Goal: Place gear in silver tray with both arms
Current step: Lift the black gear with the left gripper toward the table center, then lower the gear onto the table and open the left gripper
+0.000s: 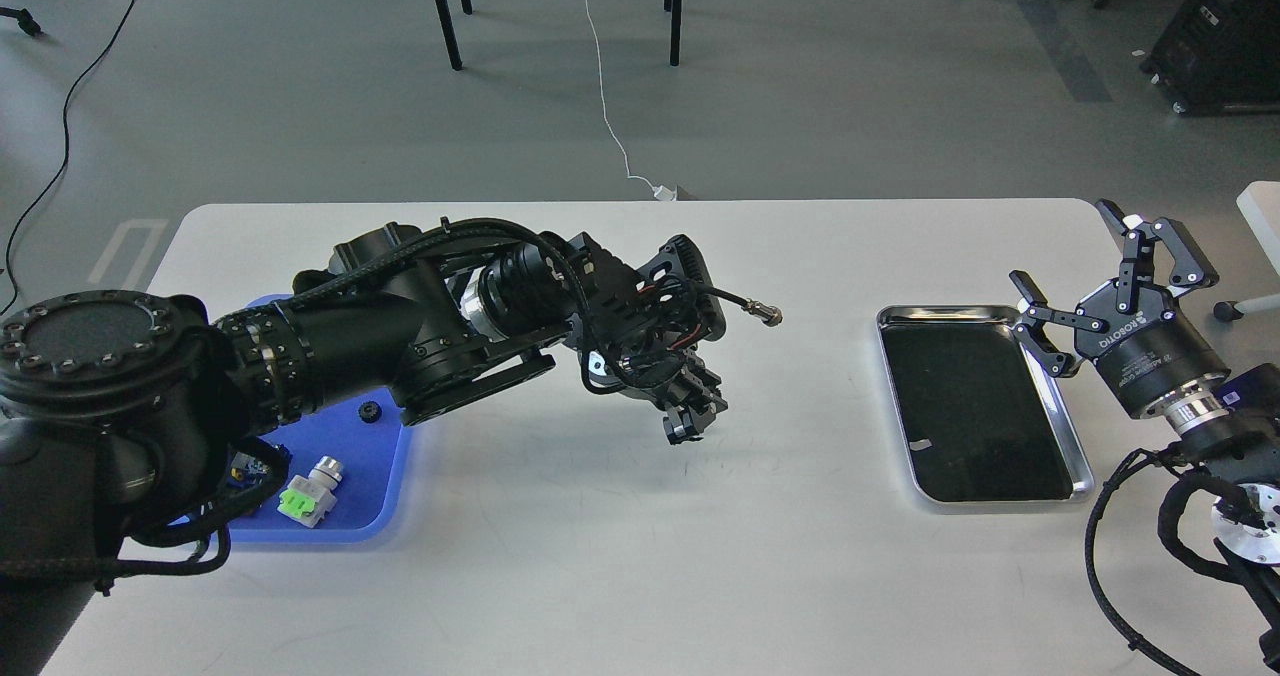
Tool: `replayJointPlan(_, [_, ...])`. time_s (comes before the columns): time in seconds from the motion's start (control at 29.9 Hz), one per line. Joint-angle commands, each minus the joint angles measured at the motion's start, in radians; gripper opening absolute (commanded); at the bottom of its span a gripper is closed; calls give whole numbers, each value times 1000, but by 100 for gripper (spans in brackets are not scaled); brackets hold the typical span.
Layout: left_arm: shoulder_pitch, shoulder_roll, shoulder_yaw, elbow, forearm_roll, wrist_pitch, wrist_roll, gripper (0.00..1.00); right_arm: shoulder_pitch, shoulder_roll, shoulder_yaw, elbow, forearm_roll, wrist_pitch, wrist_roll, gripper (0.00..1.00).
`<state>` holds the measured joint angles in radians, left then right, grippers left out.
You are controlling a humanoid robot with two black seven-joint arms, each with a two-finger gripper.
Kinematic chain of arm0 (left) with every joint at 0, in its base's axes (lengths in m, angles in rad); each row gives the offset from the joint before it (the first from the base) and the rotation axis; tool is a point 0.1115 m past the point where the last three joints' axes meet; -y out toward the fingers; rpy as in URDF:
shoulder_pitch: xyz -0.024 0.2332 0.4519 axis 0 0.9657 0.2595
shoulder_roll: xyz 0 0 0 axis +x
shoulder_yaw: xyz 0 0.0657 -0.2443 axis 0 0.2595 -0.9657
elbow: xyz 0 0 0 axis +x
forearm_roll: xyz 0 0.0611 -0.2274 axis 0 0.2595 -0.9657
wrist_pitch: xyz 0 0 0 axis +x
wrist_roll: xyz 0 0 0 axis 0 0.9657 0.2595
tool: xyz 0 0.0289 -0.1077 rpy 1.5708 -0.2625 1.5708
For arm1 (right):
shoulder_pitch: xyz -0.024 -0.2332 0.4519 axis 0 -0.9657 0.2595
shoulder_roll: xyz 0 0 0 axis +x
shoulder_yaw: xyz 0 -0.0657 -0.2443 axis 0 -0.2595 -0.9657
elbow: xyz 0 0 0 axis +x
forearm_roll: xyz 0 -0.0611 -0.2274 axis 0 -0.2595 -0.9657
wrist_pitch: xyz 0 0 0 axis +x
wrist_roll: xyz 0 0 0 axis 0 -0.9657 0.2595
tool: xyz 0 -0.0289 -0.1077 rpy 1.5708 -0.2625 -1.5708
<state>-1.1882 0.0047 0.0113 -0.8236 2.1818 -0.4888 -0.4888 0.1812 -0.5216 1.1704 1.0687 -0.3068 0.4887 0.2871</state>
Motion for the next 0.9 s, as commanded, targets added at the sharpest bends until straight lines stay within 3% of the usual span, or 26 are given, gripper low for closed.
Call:
replayJointPlan(0.0, [2,-5,13,31,0,0,0,16,0,0,-2,0,0,0,0,100])
replayJointPlan(0.43, [1,-5,41,15,-2,0,0,17,-3,0,-2,0,0,0,0,100])
replayJointPlan(0.87, [21,-5,41,-94,0,0,0,18,-3,2,-2,0,0,0,0,100])
